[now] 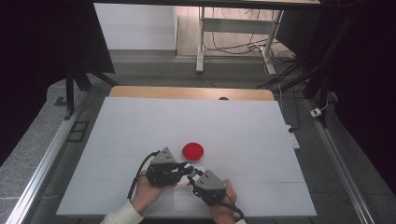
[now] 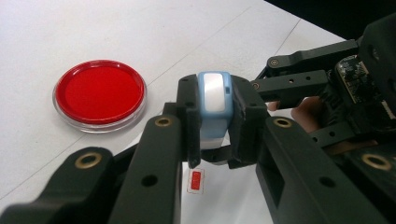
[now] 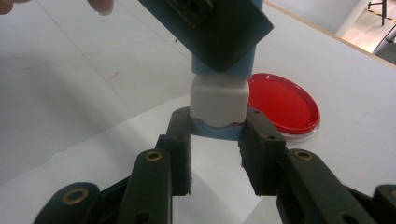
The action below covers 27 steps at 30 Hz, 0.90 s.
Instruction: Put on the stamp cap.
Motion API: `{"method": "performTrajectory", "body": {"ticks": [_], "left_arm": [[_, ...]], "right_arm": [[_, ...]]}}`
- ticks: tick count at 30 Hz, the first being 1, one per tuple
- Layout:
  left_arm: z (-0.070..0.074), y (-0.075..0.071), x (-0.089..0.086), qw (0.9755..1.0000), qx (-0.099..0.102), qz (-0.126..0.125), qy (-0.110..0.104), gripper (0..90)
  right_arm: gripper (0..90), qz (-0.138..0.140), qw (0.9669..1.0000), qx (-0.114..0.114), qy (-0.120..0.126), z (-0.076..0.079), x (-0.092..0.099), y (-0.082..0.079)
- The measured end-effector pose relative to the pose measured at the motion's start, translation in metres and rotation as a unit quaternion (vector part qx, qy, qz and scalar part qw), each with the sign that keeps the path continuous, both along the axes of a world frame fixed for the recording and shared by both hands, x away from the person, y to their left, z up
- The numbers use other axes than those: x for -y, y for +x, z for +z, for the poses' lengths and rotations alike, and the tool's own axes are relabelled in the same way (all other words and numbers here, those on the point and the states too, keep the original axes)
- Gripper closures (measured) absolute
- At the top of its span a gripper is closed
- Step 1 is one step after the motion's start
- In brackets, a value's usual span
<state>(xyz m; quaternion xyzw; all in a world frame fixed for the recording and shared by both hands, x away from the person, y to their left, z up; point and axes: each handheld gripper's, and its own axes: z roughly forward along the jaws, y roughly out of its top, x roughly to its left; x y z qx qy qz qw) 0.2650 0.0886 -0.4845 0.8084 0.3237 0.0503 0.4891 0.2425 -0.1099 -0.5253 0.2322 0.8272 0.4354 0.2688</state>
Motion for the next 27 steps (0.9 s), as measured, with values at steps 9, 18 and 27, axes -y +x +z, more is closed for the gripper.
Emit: {"method": "performTrajectory", "body": {"ticks": [9,18,27], "left_arm": [[-0.0040,0.0019,-0.0005,0.9999,-0.010,-0.002,-0.009,76.0],[-0.0048,0.0007,0.0003,0.9999,-0.010,-0.002,-0.011,76.1],[-0.0078,-0.0004,0.0030,0.9999,-0.011,0.002,-0.009,76.1]], "right_arm": [[64.7,0.000,1.0000,0.001,-0.002,0.0000,0.0004,-0.0002],[64.7,0.001,1.0000,0.005,-0.001,0.0018,0.0001,-0.0023],[64.7,0.000,0.9998,-0.017,0.006,0.0013,0.0023,-0.0002]]}}
